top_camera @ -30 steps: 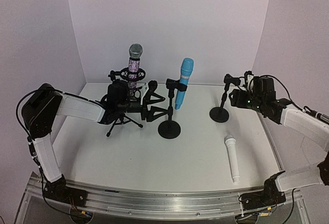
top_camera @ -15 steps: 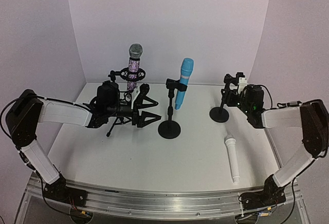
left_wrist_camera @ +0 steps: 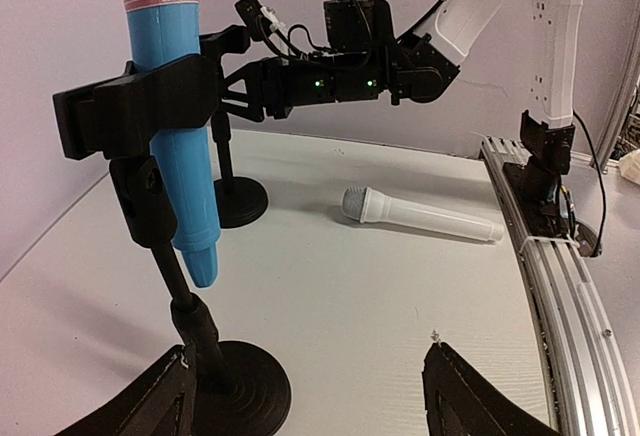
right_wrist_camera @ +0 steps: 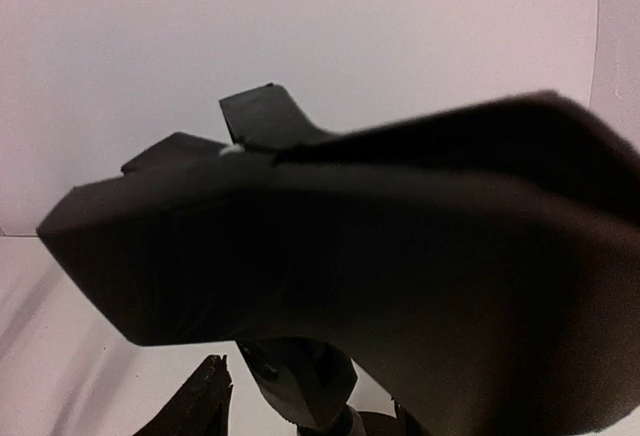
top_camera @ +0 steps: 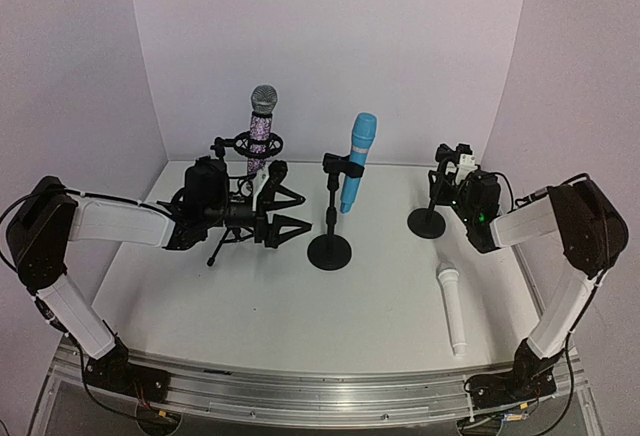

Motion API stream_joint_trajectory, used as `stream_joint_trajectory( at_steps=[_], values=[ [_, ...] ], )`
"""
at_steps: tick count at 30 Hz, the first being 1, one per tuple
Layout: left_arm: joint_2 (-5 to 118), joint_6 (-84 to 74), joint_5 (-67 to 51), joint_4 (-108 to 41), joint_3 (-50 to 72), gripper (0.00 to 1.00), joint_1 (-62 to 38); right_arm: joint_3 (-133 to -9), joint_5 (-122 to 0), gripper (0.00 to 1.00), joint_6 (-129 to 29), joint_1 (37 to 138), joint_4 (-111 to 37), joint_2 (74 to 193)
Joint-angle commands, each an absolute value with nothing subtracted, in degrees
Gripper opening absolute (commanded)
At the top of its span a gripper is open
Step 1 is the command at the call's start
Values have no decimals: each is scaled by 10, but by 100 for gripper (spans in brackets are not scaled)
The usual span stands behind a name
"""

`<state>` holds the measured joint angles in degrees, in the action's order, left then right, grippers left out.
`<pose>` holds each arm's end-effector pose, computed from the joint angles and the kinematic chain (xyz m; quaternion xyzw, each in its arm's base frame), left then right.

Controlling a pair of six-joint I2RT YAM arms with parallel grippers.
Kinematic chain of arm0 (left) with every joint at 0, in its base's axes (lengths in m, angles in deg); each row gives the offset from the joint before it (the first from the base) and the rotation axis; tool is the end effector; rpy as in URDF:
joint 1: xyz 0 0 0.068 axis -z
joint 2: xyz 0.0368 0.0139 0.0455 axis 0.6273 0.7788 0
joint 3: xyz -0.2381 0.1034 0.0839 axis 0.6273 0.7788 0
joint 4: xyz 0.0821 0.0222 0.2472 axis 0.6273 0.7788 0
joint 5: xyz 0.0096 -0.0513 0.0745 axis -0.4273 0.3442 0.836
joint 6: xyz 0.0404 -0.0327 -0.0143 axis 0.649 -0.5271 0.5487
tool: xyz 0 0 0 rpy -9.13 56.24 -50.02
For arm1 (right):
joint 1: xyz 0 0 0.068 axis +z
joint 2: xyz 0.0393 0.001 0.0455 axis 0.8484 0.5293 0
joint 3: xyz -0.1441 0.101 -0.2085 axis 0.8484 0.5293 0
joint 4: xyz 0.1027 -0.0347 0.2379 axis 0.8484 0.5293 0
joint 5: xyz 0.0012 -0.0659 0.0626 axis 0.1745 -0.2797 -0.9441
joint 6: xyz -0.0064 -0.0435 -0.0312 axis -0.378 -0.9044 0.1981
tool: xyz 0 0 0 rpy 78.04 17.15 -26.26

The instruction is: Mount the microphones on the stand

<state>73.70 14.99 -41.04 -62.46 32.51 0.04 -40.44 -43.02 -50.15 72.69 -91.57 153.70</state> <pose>0.2598 -0.2398 0.2420 0.4969 0.5670 -0.4167 0.5079 0.3568 0.0868 0.1965 0.0109 0.7217 0.0657 0.6890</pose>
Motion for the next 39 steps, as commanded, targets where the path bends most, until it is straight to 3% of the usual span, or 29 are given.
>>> stream_joint_trajectory(
  at_steps=[1, 8, 21, 27, 39],
  values=[
    [701, 130, -405, -634, 335, 78, -4, -426, -426, 49, -498, 725, -961, 1556],
    [690, 121, -393, -640, 345, 78, -4, -439, -427, 28, -511, 725, -967, 1572],
    [678, 131, -380, -634, 350, 78, -4, -430, -444, 1, -541, 726, -967, 1559],
    [671, 133, -379, -640, 353, 78, -4, -390, -410, 0, -563, 785, -912, 1441],
    [621, 114, -390, -662, 394, 78, -4, -312, -142, 0, -609, 1027, -745, 1205]
  ],
)
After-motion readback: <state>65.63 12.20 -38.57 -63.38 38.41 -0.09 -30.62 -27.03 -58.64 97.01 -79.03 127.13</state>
